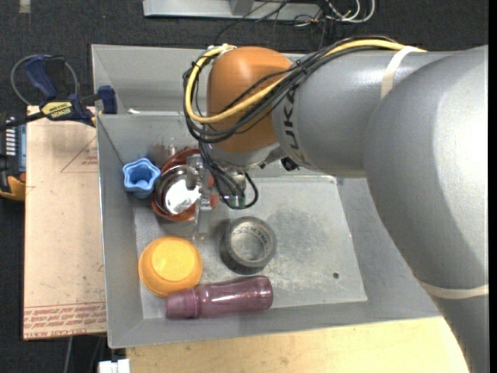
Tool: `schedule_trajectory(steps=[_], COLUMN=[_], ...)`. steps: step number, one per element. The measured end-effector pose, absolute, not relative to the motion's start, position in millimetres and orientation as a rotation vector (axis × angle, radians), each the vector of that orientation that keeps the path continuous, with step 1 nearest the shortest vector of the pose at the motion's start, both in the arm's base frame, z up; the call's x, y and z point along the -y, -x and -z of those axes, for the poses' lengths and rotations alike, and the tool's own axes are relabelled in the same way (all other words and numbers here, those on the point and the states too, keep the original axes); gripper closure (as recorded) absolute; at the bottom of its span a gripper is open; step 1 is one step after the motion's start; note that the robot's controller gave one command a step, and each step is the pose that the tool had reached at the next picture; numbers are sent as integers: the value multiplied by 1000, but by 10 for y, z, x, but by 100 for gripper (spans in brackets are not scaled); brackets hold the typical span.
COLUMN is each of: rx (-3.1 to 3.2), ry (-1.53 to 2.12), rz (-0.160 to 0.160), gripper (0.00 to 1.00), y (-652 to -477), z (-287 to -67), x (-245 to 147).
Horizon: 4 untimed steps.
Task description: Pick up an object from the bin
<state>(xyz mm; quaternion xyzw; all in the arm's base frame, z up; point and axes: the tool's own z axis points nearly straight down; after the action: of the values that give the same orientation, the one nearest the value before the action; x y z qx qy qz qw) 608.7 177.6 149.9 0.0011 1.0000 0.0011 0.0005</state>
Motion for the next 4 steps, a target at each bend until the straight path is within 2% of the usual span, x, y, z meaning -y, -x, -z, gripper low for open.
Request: schedule_trajectory(steps=[1,2,3,4], rx=[-3141,-3131,-3118,-3119], ry=[-3,252,326,326], rz=[-3,-6,-6,-6], gripper=[0,0,100,100], y=[-6087,-6121,-5745,-5745], z=[-1499,-1053,-1104,-1106], x=[-1776,-2098,-1871,-1870])
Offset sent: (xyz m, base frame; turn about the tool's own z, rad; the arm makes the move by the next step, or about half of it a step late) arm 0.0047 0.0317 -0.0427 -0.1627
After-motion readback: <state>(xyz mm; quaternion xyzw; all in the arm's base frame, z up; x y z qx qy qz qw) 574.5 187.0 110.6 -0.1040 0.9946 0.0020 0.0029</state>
